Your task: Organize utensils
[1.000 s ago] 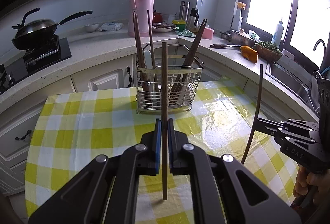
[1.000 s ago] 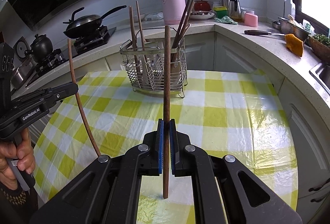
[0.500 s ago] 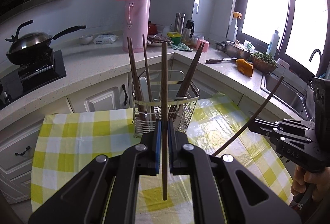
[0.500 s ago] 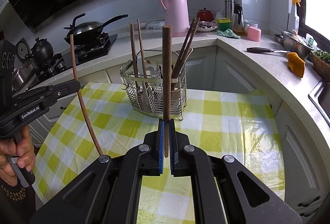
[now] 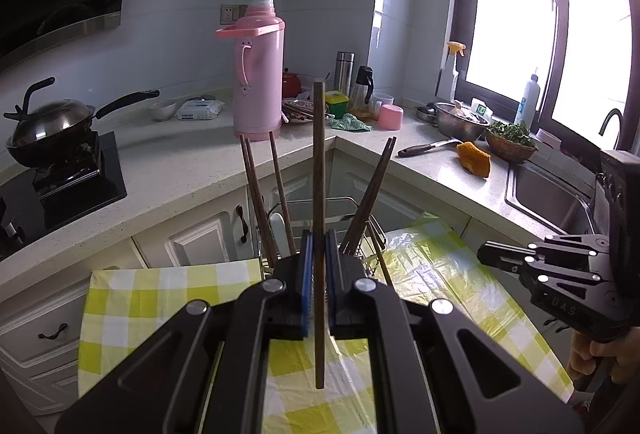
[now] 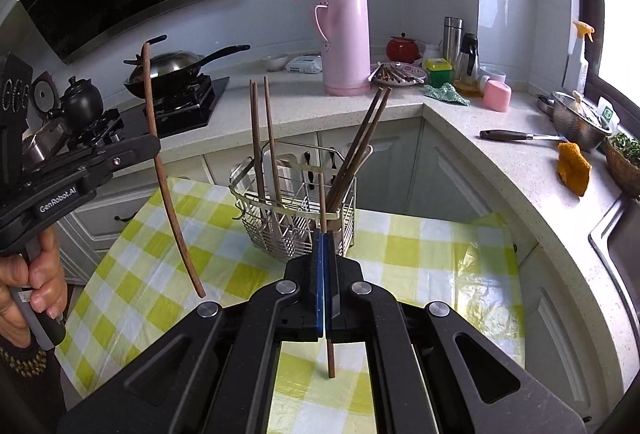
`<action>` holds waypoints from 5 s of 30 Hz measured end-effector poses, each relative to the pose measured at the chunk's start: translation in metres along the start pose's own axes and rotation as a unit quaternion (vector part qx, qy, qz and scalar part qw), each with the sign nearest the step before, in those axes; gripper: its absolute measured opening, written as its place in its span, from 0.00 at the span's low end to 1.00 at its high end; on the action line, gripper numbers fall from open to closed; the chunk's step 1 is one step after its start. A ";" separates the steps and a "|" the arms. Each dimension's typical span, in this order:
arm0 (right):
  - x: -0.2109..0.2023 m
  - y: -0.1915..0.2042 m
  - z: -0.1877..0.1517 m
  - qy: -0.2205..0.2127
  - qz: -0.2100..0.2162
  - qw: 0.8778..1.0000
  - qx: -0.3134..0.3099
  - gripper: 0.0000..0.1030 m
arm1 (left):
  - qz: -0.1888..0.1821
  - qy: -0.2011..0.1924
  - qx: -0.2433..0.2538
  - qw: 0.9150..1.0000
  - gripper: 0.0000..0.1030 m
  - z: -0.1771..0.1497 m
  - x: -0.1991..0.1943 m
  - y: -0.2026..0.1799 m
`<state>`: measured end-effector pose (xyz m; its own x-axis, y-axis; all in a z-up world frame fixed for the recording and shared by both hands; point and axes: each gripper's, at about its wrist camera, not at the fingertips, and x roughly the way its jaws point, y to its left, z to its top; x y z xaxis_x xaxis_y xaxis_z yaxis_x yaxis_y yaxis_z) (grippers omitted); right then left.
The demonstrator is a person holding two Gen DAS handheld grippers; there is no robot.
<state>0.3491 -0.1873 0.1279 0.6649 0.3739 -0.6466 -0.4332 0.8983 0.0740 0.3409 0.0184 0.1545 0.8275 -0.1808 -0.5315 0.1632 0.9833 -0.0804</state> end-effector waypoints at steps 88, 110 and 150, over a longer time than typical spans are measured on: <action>0.152 0.008 0.095 -0.046 -0.001 0.998 0.033 0.07 | 0.018 0.006 -0.042 0.999 0.06 0.042 0.146 0.033; 0.165 0.009 0.076 -0.024 0.005 0.999 0.039 0.08 | 0.015 0.028 -0.038 0.999 0.08 0.027 0.158 0.032; 0.049 -0.006 -0.063 -0.133 -0.022 0.990 0.040 0.82 | -0.011 -0.041 -0.024 0.999 0.93 -0.108 0.043 0.014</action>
<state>0.3457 -0.1884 0.0475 0.8227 0.3726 -0.4293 -0.3586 0.9262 0.1167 0.3209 0.0260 0.0389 0.8651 -0.2019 -0.4592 0.1574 0.9785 -0.1336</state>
